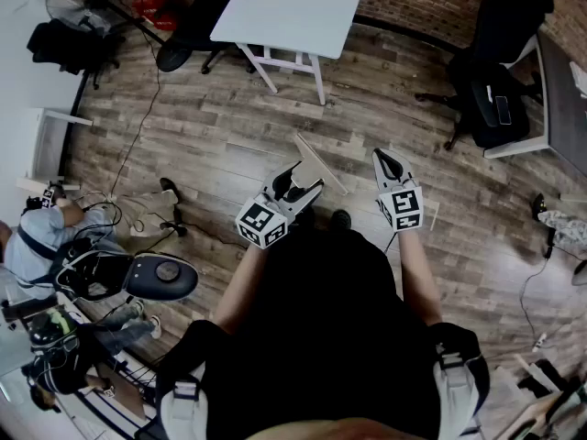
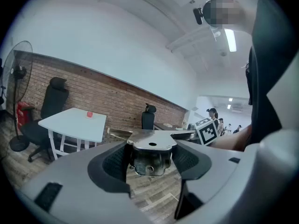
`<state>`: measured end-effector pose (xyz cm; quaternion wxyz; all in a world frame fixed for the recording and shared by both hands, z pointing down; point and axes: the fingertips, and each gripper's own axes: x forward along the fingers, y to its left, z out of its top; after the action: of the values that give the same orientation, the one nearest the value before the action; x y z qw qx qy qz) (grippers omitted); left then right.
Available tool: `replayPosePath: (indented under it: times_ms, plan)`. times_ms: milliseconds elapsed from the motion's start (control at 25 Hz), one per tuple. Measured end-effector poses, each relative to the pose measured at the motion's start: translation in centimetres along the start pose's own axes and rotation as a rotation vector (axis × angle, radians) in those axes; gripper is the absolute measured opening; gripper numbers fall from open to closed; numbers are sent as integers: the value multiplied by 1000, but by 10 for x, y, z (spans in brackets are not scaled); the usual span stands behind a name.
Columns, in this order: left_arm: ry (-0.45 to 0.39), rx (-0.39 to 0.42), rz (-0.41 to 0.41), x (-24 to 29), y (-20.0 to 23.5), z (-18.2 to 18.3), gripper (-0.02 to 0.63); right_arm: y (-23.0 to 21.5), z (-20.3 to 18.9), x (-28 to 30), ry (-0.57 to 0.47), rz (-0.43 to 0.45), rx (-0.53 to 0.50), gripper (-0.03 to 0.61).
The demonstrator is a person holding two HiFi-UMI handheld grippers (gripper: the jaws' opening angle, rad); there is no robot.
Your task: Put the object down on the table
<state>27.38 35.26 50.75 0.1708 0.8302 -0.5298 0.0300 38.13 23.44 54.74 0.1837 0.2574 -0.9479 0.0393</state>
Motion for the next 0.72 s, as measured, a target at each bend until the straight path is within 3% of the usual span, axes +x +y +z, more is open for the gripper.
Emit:
replayPosePath:
  times_ms: [320,720]
  plan:
    - [-29,13,18,0,-11,10,285,2,-3,-19,-12,22,-4,-2]
    - [-52,-12,6,0,43,24,285,11,16,18,21,13,-6,0]
